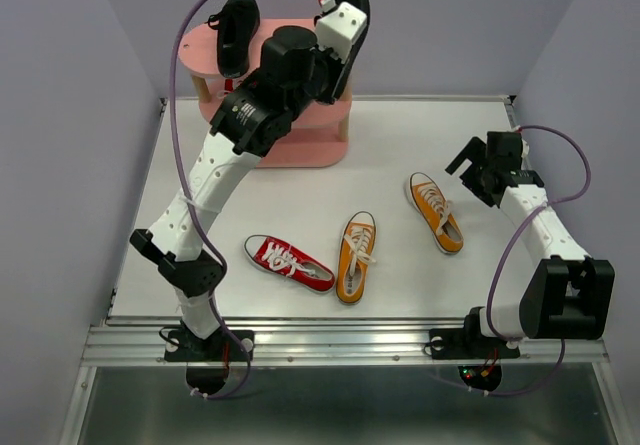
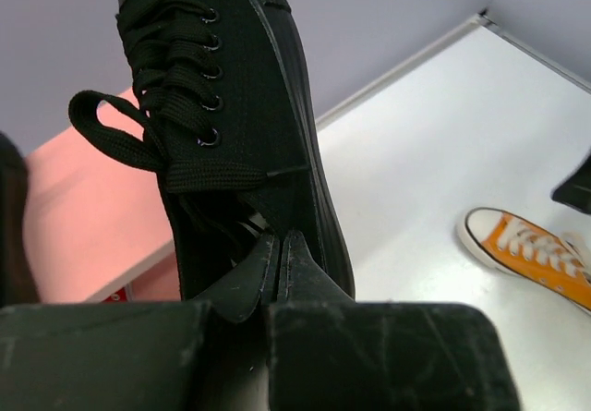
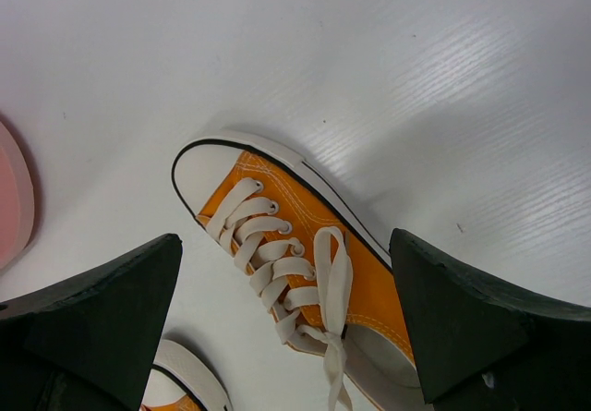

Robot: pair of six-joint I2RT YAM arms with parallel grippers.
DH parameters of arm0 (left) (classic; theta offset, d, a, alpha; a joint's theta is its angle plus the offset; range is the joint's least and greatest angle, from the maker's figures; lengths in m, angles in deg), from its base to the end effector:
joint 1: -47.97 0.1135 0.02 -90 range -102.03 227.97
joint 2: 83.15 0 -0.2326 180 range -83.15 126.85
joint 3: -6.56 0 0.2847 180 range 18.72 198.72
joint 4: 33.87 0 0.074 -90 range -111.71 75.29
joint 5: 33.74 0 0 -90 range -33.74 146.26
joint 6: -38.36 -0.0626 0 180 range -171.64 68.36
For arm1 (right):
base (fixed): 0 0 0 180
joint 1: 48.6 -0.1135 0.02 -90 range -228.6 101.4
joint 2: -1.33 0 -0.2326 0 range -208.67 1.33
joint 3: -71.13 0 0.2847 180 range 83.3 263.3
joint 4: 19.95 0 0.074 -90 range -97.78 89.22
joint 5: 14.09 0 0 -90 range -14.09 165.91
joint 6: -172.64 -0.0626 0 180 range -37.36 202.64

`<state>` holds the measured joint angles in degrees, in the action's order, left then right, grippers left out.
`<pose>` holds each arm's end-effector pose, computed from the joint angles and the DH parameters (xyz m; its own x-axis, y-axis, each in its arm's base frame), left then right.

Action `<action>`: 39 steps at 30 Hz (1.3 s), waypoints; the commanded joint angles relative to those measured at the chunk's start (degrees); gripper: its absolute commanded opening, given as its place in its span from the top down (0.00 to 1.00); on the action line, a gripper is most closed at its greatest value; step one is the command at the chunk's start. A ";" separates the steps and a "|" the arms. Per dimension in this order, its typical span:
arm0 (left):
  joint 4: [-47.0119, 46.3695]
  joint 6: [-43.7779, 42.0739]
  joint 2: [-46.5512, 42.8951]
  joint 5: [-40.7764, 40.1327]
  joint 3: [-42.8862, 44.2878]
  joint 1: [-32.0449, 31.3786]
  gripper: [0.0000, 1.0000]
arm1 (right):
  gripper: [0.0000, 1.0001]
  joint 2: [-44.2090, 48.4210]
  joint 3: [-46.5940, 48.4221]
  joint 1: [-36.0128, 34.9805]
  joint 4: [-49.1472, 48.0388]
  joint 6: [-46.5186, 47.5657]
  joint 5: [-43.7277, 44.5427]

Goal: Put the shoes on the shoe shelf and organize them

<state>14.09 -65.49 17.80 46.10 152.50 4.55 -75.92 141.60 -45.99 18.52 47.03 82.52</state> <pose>0.2988 -0.2676 0.5361 0.0948 0.2347 -0.9674 0.5417 0.8032 0.2479 0.3466 -0.0230 0.2100 -0.5033 0.6019 -0.6200 0.5157 0.7849 0.3435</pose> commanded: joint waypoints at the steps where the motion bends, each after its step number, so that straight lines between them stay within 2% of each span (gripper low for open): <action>1: -9.16 0.92 -0.23 -1.89 5.53 4.82 1.00 | 0.00 1.49 -0.03 -0.06 -2.13 0.37 -0.90; 14: -12.41 3.12 3.38 -3.91 5.18 11.07 1.00 | 0.00 2.02 -0.38 -0.06 -2.13 0.28 -1.07; 30: -12.76 3.56 5.75 -6.10 3.86 11.87 1.00 | 0.00 2.37 -0.38 -0.06 -2.13 0.02 -1.51; 34: -12.94 3.83 6.28 -7.16 4.13 11.95 0.78 | 0.00 2.72 -0.47 -0.06 -2.13 0.02 -1.43; 35: -13.37 4.00 6.19 -7.68 3.60 11.95 0.66 | 0.00 2.81 -0.56 -0.06 -2.13 0.02 -1.34; 37: -15.65 3.83 5.41 -7.87 2.11 11.87 0.60 | 0.00 2.98 -0.56 -0.06 -2.05 0.11 -1.25; 38: -16.45 3.91 5.14 -8.04 1.23 11.87 0.53 | 0.00 2.99 -0.56 -0.06 -2.05 0.11 -1.25; 39: -17.32 3.91 4.96 -8.04 0.35 11.87 0.52 | 0.00 3.16 -0.56 -0.06 -2.05 0.11 -1.25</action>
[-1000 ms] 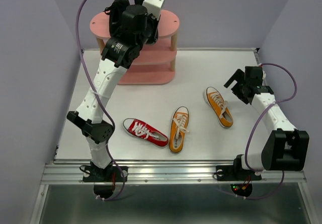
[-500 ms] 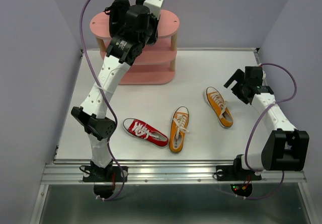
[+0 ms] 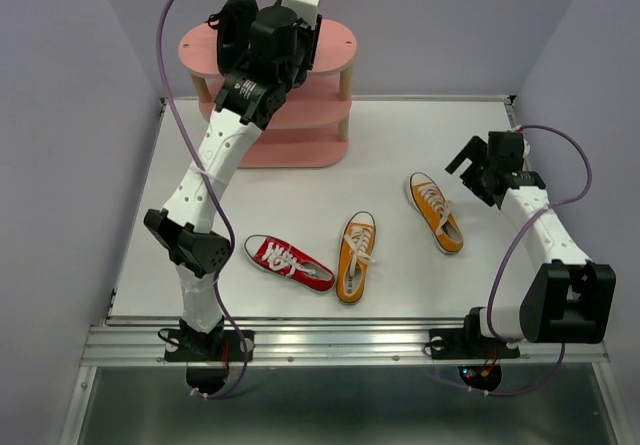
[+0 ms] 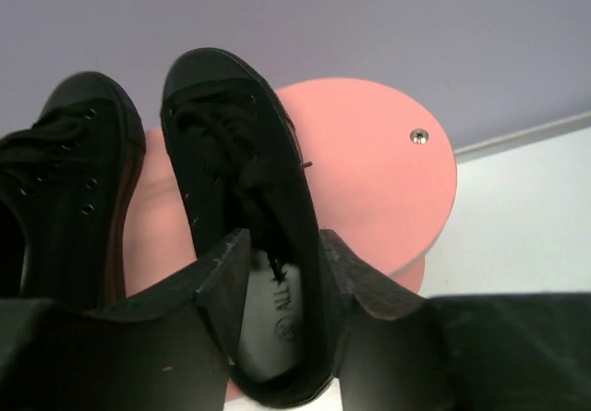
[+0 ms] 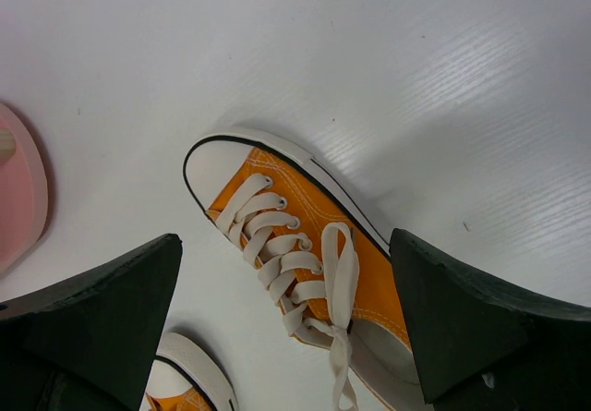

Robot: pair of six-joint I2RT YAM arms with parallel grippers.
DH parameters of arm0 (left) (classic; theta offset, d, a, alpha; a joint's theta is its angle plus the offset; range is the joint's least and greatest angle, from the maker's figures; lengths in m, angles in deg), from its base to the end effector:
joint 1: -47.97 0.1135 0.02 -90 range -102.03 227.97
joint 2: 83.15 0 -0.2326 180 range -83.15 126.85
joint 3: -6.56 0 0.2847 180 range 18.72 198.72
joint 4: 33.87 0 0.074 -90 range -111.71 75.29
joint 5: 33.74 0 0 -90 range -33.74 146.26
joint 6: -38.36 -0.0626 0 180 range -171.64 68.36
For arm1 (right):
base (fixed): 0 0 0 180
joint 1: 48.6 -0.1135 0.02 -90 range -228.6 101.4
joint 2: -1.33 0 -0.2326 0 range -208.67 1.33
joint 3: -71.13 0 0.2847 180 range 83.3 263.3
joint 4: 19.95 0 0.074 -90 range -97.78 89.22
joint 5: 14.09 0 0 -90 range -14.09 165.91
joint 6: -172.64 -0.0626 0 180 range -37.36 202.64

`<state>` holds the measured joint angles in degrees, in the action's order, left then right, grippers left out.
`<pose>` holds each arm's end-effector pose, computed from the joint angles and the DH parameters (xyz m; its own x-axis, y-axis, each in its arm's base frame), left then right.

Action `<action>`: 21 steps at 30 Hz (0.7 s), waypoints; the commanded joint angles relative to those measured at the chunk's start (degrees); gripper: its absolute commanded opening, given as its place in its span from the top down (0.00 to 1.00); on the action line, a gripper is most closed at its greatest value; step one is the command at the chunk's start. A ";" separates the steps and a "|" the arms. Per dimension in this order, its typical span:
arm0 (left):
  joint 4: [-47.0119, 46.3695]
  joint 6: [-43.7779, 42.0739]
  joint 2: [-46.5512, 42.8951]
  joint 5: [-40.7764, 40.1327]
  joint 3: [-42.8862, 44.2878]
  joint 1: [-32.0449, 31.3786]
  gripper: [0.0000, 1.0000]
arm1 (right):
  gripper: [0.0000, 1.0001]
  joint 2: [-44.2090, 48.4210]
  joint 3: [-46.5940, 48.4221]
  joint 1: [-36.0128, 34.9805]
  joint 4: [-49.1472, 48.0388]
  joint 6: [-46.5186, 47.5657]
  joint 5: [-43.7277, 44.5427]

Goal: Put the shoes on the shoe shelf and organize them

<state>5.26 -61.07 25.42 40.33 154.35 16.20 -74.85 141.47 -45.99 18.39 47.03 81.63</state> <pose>0.3906 -0.2217 0.5142 0.0460 0.1568 -0.9866 0.2690 0.9492 0.1634 0.3448 -0.0220 0.2154 -0.4980 0.6027 -0.6235 0.5003 0.7870 0.3611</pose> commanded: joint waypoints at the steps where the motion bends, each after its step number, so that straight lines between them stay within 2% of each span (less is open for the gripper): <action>1: -8.68 -0.41 -2.58 -2.27 -1.60 0.22 0.51 | 0.00 2.09 -0.43 -0.06 -2.00 0.20 -0.35; 5: -7.98 -0.24 -1.96 -1.57 0.07 0.13 0.43 | 0.00 2.70 -0.52 -0.06 -1.74 1.07 -0.27; 9: -8.06 -0.67 -3.54 -1.57 1.12 -1.36 0.40 | 0.00 2.70 -0.69 -0.06 -0.86 2.83 -0.62; 15: -9.55 -5.06 -8.72 -6.92 -0.19 -8.82 0.34 | 0.00 4.90 -0.96 -1.29 -0.51 6.34 0.87; 19: -11.58 -3.68 -16.17 -8.16 -6.50 -12.95 0.25 | 0.00 5.52 0.10 -3.57 0.37 8.10 3.07; 21: -11.84 -1.04 -19.44 -5.97 -14.14 -13.84 0.21 | 0.00 5.17 0.89 -6.29 1.07 8.81 4.83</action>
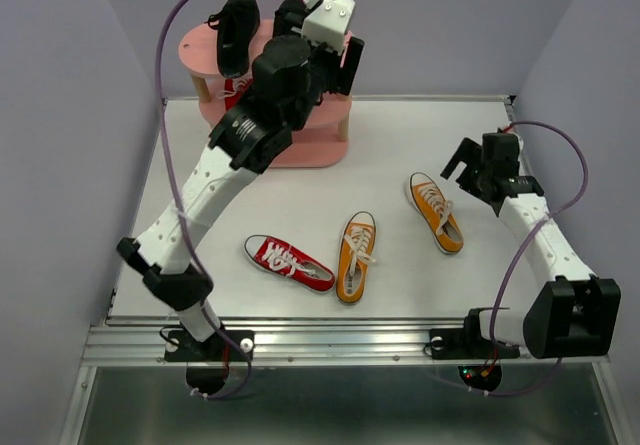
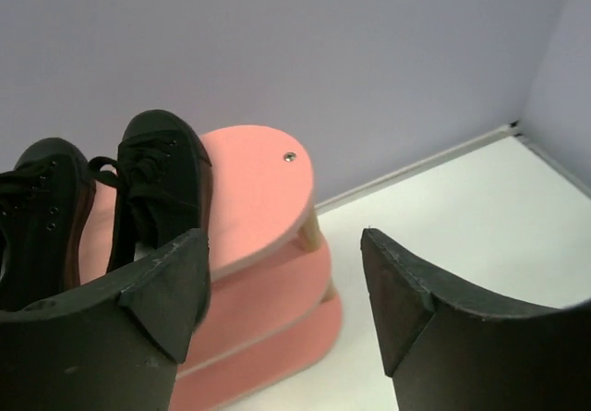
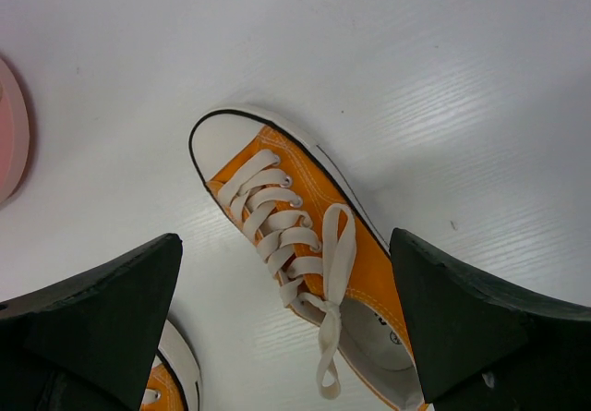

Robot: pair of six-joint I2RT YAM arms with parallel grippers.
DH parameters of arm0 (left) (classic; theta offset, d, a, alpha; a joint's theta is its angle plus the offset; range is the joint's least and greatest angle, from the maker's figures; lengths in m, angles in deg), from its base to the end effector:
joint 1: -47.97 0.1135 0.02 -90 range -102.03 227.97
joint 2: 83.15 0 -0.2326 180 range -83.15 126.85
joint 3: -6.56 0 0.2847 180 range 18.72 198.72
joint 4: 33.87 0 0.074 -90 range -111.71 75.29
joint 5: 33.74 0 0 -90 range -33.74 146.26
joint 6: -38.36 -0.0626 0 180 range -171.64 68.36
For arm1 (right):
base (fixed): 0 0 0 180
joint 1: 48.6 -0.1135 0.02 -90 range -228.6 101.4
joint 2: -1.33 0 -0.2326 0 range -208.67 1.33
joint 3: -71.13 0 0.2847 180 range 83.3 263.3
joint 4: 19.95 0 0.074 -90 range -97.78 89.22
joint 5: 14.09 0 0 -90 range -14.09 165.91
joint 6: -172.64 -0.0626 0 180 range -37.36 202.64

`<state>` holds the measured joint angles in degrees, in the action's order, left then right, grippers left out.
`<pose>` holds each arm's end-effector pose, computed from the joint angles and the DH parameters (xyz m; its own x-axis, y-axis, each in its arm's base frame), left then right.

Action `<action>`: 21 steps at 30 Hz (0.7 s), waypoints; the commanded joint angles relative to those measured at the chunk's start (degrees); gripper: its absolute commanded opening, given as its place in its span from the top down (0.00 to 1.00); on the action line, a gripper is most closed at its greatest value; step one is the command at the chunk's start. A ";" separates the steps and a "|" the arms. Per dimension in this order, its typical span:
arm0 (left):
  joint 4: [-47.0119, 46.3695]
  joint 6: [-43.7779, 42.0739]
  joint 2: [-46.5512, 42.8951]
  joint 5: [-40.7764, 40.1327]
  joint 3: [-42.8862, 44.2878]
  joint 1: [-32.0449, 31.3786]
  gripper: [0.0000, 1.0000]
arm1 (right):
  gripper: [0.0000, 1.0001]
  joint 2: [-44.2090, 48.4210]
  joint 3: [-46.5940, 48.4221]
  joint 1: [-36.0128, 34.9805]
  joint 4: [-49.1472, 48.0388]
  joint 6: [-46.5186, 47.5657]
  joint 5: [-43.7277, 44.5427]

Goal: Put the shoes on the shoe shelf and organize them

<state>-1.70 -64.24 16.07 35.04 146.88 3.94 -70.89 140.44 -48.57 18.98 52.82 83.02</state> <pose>0.3052 -0.2635 0.5508 0.1942 0.0951 -0.9763 0.3571 0.9202 0.1607 0.3347 -0.0079 0.2297 -0.5326 0.4937 -0.6874 0.4122 0.8607 0.2988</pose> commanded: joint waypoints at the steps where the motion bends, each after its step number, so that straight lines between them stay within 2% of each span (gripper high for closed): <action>1: -5.15 3.27 -13.49 -0.06 -9.74 -1.93 0.20 | 0.00 1.04 2.09 -4.94 0.74 3.37 4.04; 2: -5.24 5.98 -15.18 0.20 -12.73 -2.63 0.20 | 0.00 0.69 2.35 -6.43 0.92 3.54 4.83; 5: -4.90 10.90 -21.77 1.17 -29.04 -3.25 0.20 | 0.00 -0.54 3.58 -14.07 2.06 4.16 8.60; 8: -2.35 16.27 -27.22 0.82 -37.78 -3.61 0.20 | 0.00 -1.60 4.03 -21.20 3.55 3.11 10.90; 9: -1.13 19.95 -29.50 1.17 -43.11 -3.61 0.21 | 0.00 -1.86 3.59 -22.87 3.99 2.06 11.34; 16: 0.91 35.77 -36.45 3.28 -62.57 -3.87 0.22 | 0.00 -2.48 2.01 -33.42 5.05 -2.69 11.26; 21: 4.32 45.28 -38.84 -1.01 -73.20 -3.96 0.22 | 0.00 -4.15 1.65 -39.65 5.40 -4.71 10.38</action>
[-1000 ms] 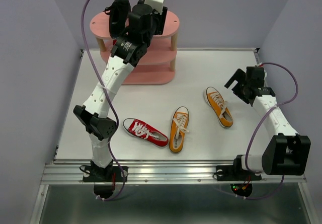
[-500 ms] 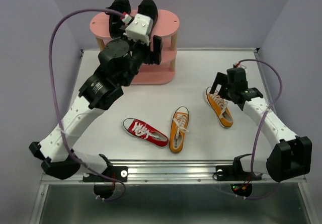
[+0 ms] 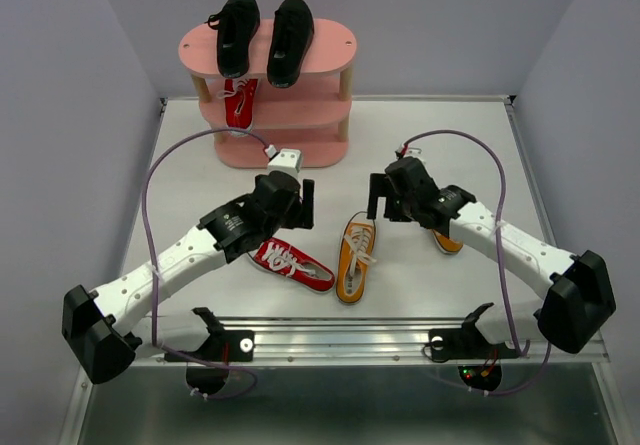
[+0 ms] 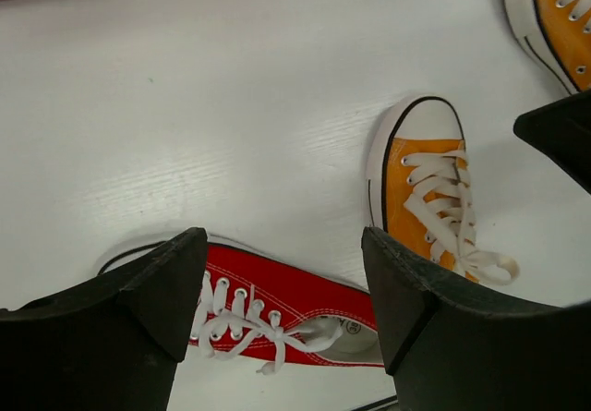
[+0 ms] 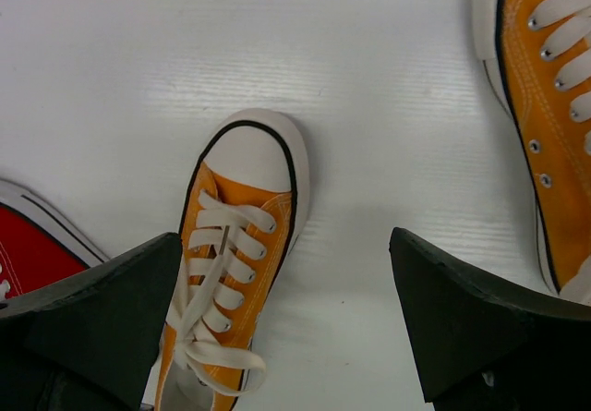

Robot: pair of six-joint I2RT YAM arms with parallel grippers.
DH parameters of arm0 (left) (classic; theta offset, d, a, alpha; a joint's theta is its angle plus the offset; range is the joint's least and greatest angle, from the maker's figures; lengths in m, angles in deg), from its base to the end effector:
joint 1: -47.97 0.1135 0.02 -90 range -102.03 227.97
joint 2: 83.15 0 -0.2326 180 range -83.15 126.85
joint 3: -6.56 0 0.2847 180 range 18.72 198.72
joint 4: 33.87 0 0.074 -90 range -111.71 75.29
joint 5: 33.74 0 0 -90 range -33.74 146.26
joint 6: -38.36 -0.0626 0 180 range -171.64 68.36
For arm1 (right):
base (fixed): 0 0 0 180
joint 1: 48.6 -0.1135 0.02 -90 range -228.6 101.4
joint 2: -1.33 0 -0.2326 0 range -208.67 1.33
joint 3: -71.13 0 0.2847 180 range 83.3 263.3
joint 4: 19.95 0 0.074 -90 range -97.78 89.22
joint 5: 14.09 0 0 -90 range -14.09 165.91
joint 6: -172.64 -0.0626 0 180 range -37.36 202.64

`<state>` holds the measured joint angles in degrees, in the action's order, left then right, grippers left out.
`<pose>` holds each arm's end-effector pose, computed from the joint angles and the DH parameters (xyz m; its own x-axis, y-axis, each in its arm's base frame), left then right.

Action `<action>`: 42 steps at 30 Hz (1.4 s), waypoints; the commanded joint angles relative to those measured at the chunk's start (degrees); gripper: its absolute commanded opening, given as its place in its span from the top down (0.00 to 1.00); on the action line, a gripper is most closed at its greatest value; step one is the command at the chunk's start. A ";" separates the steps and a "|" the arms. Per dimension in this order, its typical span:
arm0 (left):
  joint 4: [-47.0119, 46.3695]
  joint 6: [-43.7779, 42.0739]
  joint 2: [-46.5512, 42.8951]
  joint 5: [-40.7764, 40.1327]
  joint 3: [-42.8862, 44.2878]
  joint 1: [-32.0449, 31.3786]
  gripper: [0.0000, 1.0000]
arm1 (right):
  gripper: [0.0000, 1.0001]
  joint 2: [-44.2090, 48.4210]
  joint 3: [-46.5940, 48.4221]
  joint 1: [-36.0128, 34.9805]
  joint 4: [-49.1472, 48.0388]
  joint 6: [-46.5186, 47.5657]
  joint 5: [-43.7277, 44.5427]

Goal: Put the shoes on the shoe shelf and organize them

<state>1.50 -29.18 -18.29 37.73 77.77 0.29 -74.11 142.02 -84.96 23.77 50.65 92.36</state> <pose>0.2307 -0.2238 0.2909 -0.4982 0.0091 -0.8670 0.3502 0.9169 -0.1916 0.2799 0.1841 0.2160 -0.7305 0.0931 -0.6765 -0.0351 0.9842 0.1734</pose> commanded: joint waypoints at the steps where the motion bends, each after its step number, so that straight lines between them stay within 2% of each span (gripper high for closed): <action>1: 2.01 12.41 -4.48 -4.15 -4.90 -0.31 0.22 | 0.00 -1.46 -0.01 -4.06 0.53 -2.73 1.04; 11: 7.82 26.05 -3.42 -4.15 -10.97 -0.57 0.22 | 0.00 -2.96 -0.19 -10.65 -0.26 -1.15 -2.21; 17: 17.31 31.77 -3.16 -15.57 -6.41 0.74 0.22 | 0.00 -5.42 3.15 -19.87 -1.49 4.73 -1.51; 20: 18.02 29.50 -3.86 -13.13 -5.70 6.35 0.22 | 0.00 -7.08 4.29 -23.74 -2.98 7.55 -0.89; 26: 14.68 24.04 -7.90 -6.97 -6.40 18.92 0.22 | 0.04 -11.65 6.23 -26.13 -5.62 11.59 -5.72; 30: 14.42 21.67 -9.31 -6.00 -5.35 21.75 0.22 | 0.05 -15.52 7.72 -26.66 -5.97 13.79 -8.79; 33: 14.77 20.87 -9.75 -6.79 -4.56 22.80 0.22 | 0.13 -18.25 8.34 -26.66 -6.32 14.67 -9.85; 34: 14.77 20.79 -10.01 -6.96 -4.55 23.07 0.22 | 0.19 -19.30 8.34 -26.66 -6.59 14.76 -10.38; 37: 14.51 20.61 -10.37 -6.96 -4.47 23.77 0.22 | 0.30 -20.62 8.78 -26.66 -7.29 15.55 -11.52; 39: 14.33 20.26 -10.37 -6.88 -4.55 24.30 0.22 | 0.42 -21.94 9.22 -26.66 -7.55 16.25 -12.57; 42: 13.80 19.47 -10.37 -6.79 -4.47 24.74 0.22 | 0.71 -23.35 10.36 -27.19 -7.47 16.69 -12.67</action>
<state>16.38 -7.96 -27.51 31.50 71.14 24.27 -96.77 148.84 -111.17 18.74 65.58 81.49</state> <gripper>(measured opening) 0.781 0.384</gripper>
